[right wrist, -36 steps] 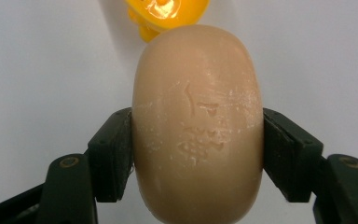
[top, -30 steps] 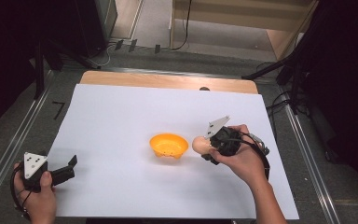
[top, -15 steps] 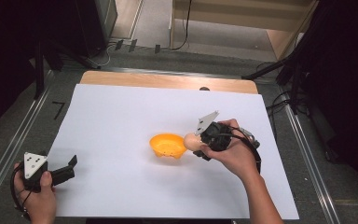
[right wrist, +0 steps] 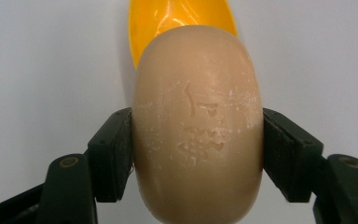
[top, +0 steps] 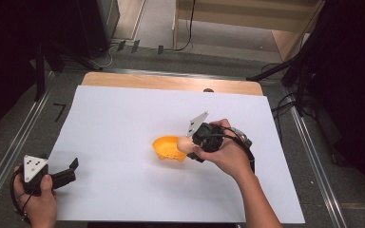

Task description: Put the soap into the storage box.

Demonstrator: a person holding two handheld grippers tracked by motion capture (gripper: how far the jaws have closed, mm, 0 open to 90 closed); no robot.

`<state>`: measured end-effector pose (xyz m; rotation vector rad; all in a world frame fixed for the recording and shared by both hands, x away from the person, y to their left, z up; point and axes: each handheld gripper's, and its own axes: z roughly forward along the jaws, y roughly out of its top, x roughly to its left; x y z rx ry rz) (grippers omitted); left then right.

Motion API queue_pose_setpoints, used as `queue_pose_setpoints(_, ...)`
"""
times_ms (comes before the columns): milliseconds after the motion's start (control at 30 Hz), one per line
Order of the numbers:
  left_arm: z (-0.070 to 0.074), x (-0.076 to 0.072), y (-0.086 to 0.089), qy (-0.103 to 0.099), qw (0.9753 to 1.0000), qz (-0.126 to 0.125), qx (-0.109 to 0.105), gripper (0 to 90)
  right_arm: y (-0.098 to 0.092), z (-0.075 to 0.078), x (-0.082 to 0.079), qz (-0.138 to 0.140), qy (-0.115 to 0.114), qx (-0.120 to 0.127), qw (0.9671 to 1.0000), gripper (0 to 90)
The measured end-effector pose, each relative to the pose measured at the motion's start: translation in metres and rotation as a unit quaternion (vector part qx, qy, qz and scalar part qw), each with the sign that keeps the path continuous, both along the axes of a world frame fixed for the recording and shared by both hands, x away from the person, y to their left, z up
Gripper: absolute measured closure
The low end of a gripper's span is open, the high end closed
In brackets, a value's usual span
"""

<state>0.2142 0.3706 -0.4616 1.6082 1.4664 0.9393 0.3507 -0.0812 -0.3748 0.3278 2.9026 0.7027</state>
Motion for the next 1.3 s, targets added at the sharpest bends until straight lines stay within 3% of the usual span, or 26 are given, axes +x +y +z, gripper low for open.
queue_pose_setpoints(267,0.000,0.000,-0.001,0.003,1.0000,0.000,0.004,0.0,0.013,0.006,0.004,0.012,-0.005,0.000,0.9999,33.3)
queue_pose_setpoints(600,0.000,0.001,-0.001,0.004,1.0000,0.000,0.004,0.0,0.028,0.002,0.008,0.022,0.006,-0.003,0.9997,33.3)
queue_pose_setpoints(800,0.000,0.000,0.000,0.003,1.0000,-0.001,0.003,0.0,0.043,-0.001,0.013,0.044,0.013,0.000,0.9989,33.3)
queue_pose_setpoints(1300,0.000,0.001,0.000,0.002,1.0000,-0.001,0.000,0.0,0.058,-0.013,0.021,0.038,0.040,-0.024,0.9982,33.1)
